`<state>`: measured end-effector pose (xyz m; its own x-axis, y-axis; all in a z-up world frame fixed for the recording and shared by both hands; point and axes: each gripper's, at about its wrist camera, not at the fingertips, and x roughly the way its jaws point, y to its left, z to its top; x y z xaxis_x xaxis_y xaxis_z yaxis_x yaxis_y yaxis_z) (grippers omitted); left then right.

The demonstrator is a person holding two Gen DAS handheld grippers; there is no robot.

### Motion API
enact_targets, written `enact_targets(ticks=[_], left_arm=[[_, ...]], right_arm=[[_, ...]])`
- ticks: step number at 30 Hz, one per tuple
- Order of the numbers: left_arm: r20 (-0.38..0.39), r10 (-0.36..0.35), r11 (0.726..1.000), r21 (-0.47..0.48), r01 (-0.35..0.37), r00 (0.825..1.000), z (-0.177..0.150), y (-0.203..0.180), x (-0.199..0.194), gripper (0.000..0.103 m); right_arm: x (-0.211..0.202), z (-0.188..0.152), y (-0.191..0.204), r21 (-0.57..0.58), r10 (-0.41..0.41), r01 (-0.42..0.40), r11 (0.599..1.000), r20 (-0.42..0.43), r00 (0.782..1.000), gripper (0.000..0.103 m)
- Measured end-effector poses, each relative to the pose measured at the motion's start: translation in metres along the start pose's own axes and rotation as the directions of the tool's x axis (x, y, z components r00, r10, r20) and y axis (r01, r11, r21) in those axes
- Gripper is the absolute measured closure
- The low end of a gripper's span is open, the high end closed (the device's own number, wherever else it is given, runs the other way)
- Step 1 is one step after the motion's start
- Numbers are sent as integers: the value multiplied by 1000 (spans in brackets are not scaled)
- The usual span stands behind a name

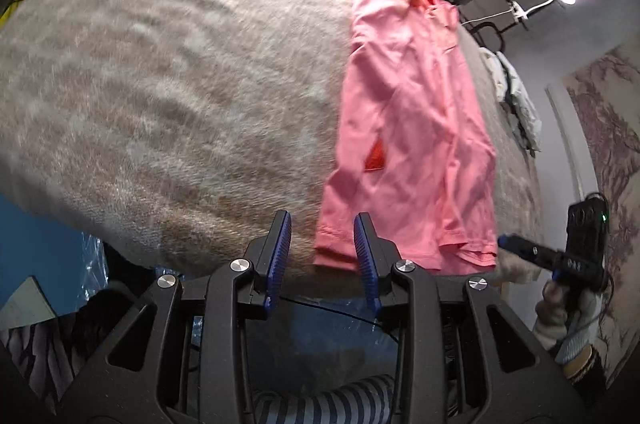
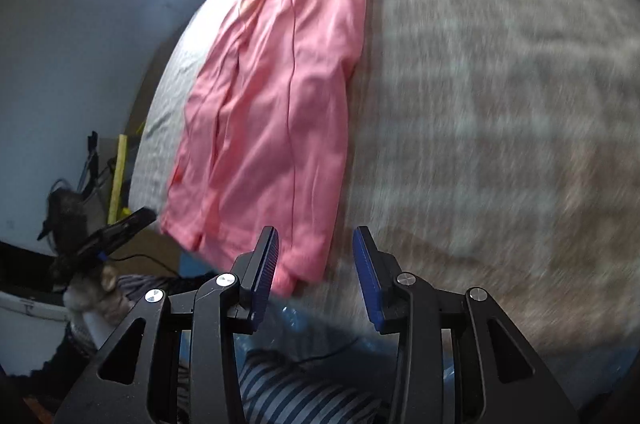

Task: Fold small clothes
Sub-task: 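Close both tools on the hem end of the folded strip, then lift the hem with both tools and fold it toward the collar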

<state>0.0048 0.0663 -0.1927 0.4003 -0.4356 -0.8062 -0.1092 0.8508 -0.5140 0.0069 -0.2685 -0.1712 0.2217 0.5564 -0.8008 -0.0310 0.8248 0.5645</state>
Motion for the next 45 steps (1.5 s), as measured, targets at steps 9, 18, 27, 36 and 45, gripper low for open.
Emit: enact_targets(ticks=[9,18,27,36,45], left_arm=[[8,0,1000,12,0,1000,2,-2,8,71],[5,20,998,51,-20,1000,2,-11,16,89],[14,32,996,78,-33,999,0,-18,20,99],[28,-13,998,61,11,1000,-5,-17,8,100],[37,-17,999,36,16,999,-1,-10,6,92]], right_arm=[[4,-24,30,-192,-182,194,962,76,980,65],[19,-53,73,-477,-268,295,828,126,955,65],[27,-47,66,-495,-348,376,783,151,925,89],[5,-67,75,-537,-326,365,761,171,930,102],[-6,-56,67,-498,-228,250,831,105,968,95]])
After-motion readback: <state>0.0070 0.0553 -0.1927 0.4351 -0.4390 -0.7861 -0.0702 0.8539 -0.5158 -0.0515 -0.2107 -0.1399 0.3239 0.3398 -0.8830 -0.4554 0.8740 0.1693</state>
